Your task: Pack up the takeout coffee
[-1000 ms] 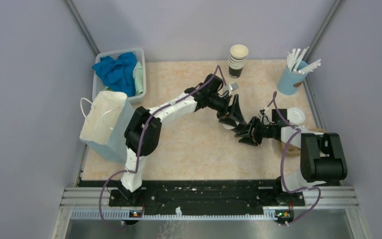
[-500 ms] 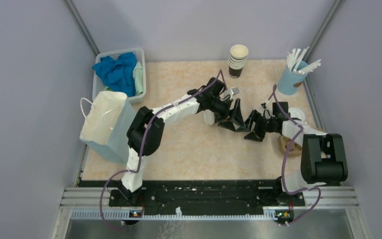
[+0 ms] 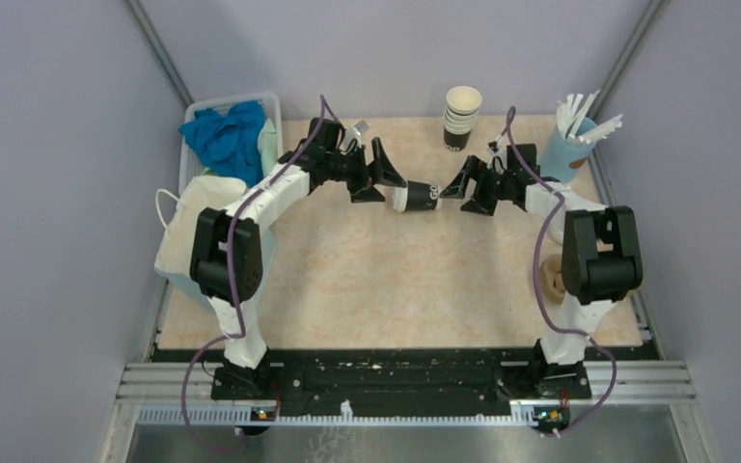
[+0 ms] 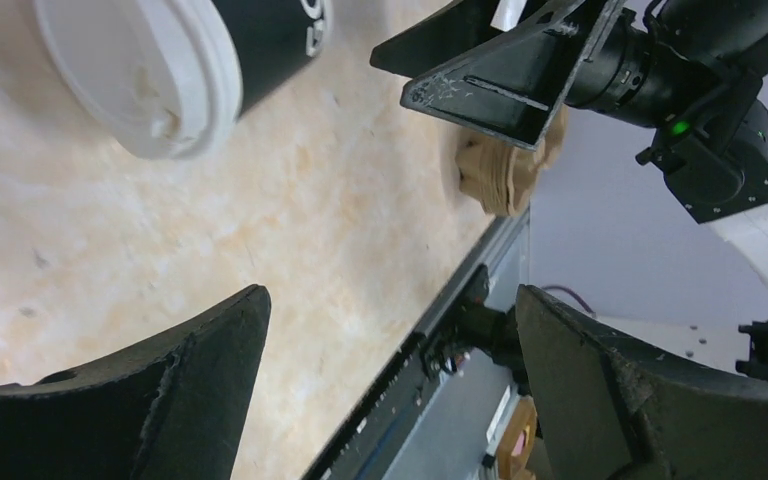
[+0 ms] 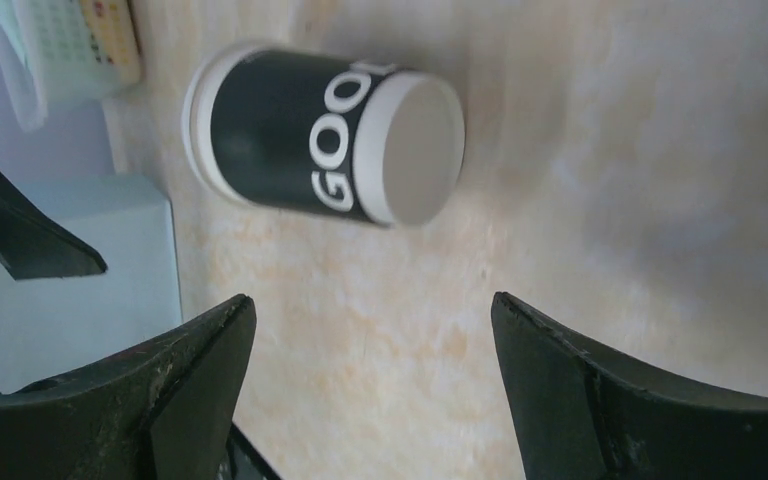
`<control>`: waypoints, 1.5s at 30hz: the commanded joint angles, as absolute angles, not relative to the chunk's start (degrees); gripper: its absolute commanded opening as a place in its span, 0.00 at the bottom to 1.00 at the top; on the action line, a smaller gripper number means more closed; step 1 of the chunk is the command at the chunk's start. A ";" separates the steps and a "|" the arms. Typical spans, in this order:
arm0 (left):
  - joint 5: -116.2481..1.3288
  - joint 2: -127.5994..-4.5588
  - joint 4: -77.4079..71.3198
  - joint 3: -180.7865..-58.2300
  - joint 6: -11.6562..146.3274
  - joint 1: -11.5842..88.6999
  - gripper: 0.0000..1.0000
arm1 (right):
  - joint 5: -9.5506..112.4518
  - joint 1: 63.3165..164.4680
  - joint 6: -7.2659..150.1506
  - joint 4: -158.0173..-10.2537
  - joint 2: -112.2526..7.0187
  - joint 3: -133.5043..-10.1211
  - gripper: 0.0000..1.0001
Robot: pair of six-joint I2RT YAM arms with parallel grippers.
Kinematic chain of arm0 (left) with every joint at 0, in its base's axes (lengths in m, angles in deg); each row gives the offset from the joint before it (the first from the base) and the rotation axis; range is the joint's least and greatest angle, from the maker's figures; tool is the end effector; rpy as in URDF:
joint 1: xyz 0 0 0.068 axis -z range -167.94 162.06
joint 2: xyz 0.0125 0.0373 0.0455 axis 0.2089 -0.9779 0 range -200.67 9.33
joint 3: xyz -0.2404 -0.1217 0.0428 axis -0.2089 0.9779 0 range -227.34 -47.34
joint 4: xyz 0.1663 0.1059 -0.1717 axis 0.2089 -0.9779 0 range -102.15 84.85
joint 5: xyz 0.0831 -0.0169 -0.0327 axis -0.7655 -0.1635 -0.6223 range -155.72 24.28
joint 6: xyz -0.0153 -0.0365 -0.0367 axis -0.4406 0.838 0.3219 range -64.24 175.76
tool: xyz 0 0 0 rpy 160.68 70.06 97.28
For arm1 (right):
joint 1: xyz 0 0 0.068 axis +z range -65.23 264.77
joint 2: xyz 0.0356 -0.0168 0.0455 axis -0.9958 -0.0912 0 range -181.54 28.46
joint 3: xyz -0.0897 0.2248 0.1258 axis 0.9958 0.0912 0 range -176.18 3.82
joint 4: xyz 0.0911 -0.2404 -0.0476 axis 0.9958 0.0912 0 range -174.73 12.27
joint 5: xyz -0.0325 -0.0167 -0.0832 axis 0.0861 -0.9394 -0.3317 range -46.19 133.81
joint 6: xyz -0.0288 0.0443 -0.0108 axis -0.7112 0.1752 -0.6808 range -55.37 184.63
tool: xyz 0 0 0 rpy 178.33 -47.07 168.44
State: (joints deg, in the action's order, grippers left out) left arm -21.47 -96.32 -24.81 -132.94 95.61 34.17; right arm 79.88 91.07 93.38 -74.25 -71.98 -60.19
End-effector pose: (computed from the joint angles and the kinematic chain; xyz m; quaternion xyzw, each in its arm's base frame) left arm 0.3784 -0.1806 0.2765 0.0288 0.8532 -0.4949 0.1620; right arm 0.3662 0.0615 0.2008 0.0607 0.8897 0.3798 0.2462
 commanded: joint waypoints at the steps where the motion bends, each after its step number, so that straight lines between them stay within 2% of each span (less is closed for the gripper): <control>1: -21.25 -105.02 -19.25 -140.36 93.82 33.32 0.98 | 80.53 91.26 103.13 -89.73 -81.84 -67.97 0.87; 5: -22.57 -116.16 -19.57 -153.39 89.16 32.71 0.97 | 82.16 92.10 111.40 -94.99 -92.97 -77.22 0.78; 8: -24.97 -121.89 -21.80 -161.04 86.67 32.18 0.95 | 81.01 93.19 113.00 -94.83 -95.83 -80.51 0.73; 11: -24.31 -125.61 -18.87 -163.08 87.98 30.92 0.94 | 80.50 93.53 115.15 -97.15 -96.95 -79.88 0.69; 16: -19.43 -130.07 -16.28 -165.25 91.84 30.43 0.87 | 81.86 94.26 115.34 -93.98 -98.18 -80.77 0.55; 22: -15.70 -123.80 -12.86 -154.74 95.97 30.51 0.85 | 81.04 96.16 115.76 -91.54 -93.18 -76.07 0.56; 27: -14.30 -117.86 -11.35 -146.78 96.37 30.73 0.86 | 76.05 96.38 111.84 -82.48 -86.55 -71.28 0.68; 34: -12.16 -111.84 -11.91 -135.45 96.18 33.07 0.85 | 77.45 95.91 105.78 -72.61 -79.22 -65.19 0.76; 39: -13.81 -107.81 -16.04 -130.95 94.18 34.20 0.86 | 80.53 96.66 108.18 -76.98 -72.94 -55.43 0.76; 45: -13.97 -103.40 -21.21 -126.65 93.78 34.70 0.89 | 81.06 98.03 109.24 -78.37 -66.65 -48.33 0.67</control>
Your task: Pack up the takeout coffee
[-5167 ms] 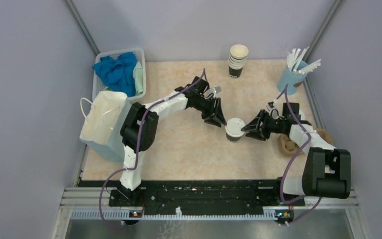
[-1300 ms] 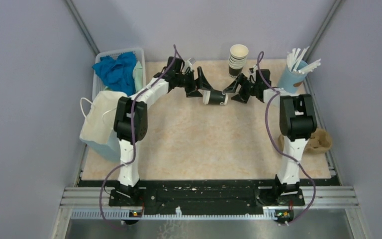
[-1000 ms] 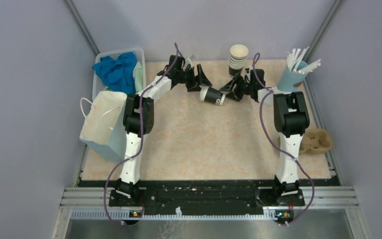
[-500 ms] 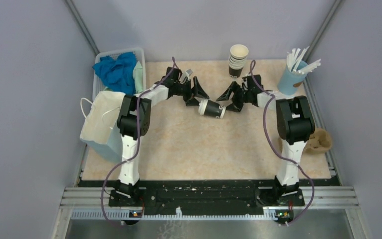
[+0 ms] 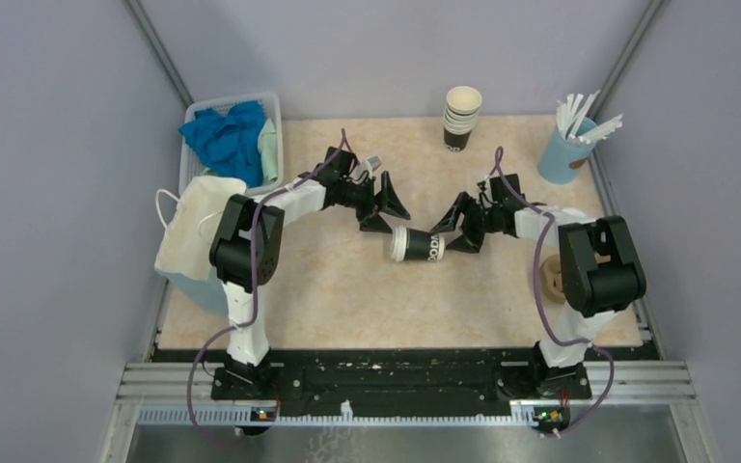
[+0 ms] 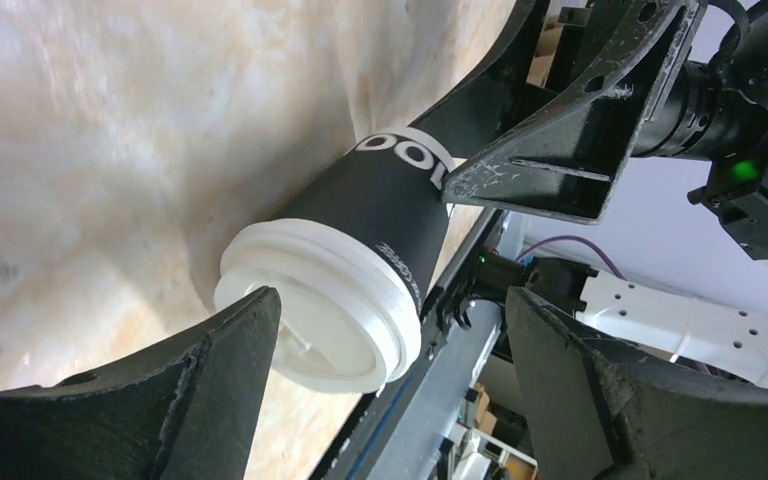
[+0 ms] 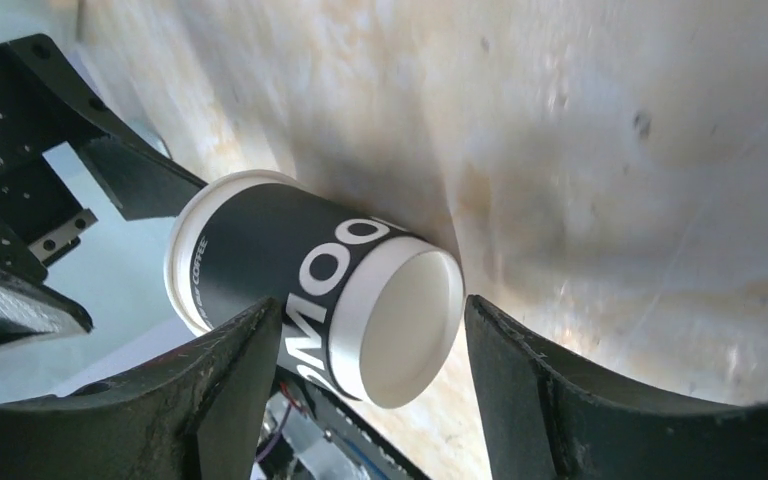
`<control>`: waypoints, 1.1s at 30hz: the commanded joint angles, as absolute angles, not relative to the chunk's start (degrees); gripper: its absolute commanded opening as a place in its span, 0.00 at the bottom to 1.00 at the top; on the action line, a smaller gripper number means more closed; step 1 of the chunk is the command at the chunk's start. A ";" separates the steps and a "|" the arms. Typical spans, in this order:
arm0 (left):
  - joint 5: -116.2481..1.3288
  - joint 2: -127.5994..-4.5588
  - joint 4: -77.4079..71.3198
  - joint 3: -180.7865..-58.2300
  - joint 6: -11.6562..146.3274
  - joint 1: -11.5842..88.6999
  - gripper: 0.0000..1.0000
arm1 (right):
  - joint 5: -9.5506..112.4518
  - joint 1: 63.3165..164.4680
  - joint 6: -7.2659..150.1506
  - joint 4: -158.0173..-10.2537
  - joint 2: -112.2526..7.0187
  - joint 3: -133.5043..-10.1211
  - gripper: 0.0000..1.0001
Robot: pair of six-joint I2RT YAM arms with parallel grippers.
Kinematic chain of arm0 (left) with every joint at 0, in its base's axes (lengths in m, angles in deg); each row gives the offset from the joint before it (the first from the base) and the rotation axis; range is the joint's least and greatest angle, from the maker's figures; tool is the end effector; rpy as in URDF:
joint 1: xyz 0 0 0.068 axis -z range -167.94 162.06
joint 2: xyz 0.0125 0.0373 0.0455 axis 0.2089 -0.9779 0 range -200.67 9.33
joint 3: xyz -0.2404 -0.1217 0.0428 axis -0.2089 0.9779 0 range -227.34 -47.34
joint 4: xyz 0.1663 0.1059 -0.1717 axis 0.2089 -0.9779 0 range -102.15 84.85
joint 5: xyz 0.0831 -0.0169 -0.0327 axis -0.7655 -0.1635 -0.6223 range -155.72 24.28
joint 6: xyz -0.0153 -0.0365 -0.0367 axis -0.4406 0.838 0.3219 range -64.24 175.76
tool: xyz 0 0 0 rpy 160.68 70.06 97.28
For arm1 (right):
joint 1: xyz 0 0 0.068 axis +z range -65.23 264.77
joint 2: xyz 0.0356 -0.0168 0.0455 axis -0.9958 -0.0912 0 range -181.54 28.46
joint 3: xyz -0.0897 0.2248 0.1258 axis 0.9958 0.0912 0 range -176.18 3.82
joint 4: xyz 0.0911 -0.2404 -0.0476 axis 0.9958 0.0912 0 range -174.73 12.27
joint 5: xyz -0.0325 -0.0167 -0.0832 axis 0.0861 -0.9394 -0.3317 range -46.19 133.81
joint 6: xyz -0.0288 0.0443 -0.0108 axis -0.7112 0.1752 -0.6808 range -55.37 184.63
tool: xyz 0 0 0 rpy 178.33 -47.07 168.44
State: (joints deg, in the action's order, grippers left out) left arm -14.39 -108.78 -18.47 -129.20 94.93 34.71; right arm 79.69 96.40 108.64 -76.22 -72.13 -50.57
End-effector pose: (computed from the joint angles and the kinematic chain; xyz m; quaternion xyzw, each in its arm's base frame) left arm 0.3952 -0.1951 0.1766 0.0266 0.8585 -0.5087 0.0584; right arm 0.3295 0.0891 0.1537 0.1631 0.8967 0.3942 0.1180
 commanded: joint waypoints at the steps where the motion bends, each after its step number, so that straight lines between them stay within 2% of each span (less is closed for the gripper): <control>1: -13.96 -102.78 -22.13 -126.05 93.89 34.92 0.90 | 81.14 98.56 109.17 -77.85 -66.06 -47.77 0.65; 5: -14.30 -99.71 -24.32 -123.16 93.27 36.18 0.91 | 81.80 100.72 110.92 -79.22 -63.55 -44.75 0.63; 12: -14.23 -98.48 -24.52 -122.75 93.35 37.77 0.84 | 82.26 103.10 114.63 -82.85 -63.01 -42.45 0.48; 16: -14.71 -96.30 -25.70 -123.45 93.50 38.32 0.83 | 83.70 103.46 117.04 -86.74 -64.09 -41.27 0.44; 24: -16.56 -93.16 -30.09 -126.74 93.26 40.23 0.84 | 86.28 104.51 121.96 -94.94 -67.05 -39.73 0.43; 33: -18.91 -94.37 -31.95 -129.75 93.77 43.91 0.84 | 87.08 104.63 122.32 -98.51 -69.21 -37.45 0.47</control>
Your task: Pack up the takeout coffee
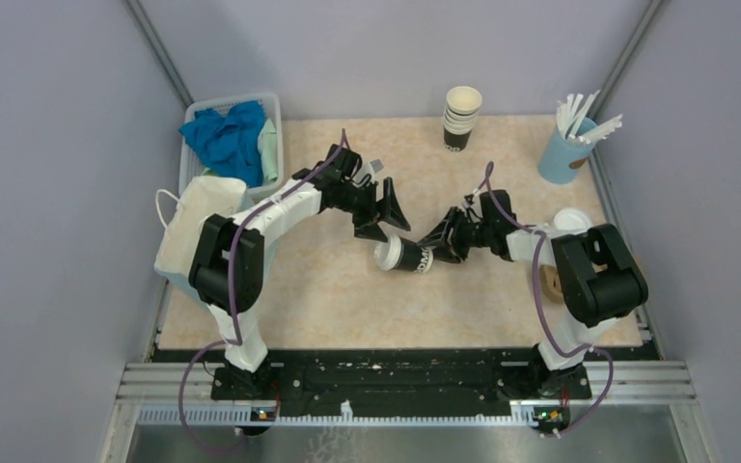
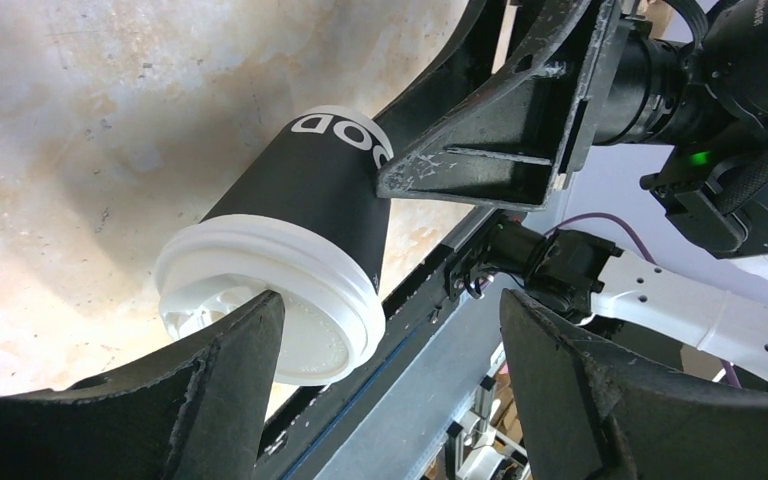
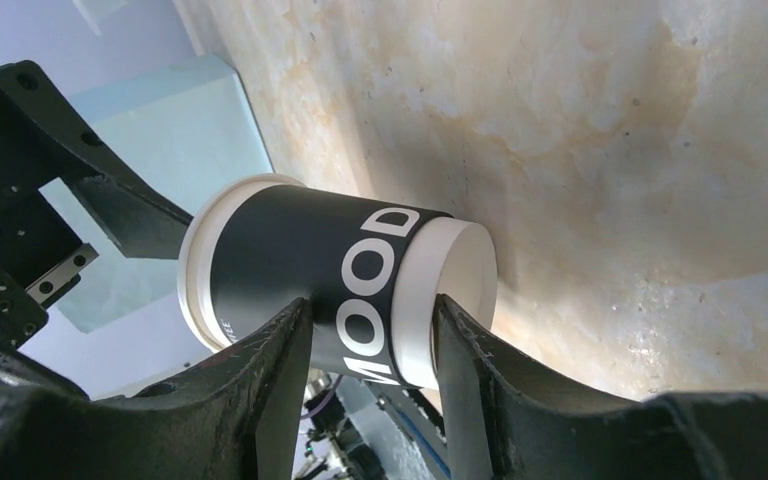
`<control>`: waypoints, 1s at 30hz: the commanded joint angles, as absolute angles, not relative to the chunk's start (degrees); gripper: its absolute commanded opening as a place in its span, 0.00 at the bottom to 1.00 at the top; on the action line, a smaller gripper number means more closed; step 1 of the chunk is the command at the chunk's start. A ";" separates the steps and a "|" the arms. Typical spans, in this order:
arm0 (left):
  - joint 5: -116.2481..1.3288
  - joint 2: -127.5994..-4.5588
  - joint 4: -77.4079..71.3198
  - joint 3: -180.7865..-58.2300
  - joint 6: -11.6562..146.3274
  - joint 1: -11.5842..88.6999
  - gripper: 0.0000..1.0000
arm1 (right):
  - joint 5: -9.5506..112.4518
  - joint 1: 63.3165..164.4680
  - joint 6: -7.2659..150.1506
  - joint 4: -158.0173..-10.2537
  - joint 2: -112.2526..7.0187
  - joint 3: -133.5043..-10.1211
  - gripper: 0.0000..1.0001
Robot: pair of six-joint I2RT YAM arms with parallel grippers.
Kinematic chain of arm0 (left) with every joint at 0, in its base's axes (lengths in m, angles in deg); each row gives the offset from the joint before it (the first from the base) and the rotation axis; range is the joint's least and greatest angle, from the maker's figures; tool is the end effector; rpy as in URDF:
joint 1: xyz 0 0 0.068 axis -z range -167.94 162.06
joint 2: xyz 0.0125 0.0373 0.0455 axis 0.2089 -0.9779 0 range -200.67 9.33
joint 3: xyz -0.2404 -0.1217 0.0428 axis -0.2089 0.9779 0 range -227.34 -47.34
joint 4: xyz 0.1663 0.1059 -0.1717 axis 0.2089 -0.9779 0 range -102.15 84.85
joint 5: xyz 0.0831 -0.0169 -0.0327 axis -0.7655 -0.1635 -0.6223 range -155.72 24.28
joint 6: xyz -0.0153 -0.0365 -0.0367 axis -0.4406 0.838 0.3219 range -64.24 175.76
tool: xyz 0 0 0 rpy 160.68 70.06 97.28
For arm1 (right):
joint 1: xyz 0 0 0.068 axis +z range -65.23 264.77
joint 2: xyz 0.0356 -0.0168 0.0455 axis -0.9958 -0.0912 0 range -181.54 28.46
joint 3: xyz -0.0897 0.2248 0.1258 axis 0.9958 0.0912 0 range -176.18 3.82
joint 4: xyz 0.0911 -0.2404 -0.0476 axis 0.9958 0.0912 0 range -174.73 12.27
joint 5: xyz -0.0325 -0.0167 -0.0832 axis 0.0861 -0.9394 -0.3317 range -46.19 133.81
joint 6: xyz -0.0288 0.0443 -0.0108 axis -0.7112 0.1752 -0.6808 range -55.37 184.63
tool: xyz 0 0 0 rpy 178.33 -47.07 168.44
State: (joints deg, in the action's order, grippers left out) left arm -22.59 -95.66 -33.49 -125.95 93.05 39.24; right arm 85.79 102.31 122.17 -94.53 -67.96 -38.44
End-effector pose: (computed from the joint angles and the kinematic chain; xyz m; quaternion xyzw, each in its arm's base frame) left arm 0.3377 -0.2008 0.2318 0.0328 0.8926 -0.4466 0.0516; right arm 0.2916 0.1172 0.1421 0.1638 0.8562 0.4824 0.0859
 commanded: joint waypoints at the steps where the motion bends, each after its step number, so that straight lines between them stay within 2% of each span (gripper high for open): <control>1: -19.14 -94.36 -32.11 -130.18 93.86 44.19 0.84 | 86.99 104.63 121.92 -98.16 -69.00 -37.30 0.48; 17: -22.36 -95.10 -32.76 -134.02 96.12 48.22 0.86 | 83.99 102.90 113.86 -89.71 -65.46 -35.29 0.59; 30: -23.84 -97.11 -32.45 -136.32 96.98 50.79 0.87 | 81.70 101.33 111.30 -86.84 -64.73 -35.59 0.63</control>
State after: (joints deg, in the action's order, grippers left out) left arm -23.64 -96.10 -34.82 -133.95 96.38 50.03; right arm 83.36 101.54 113.66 -88.35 -66.25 -34.40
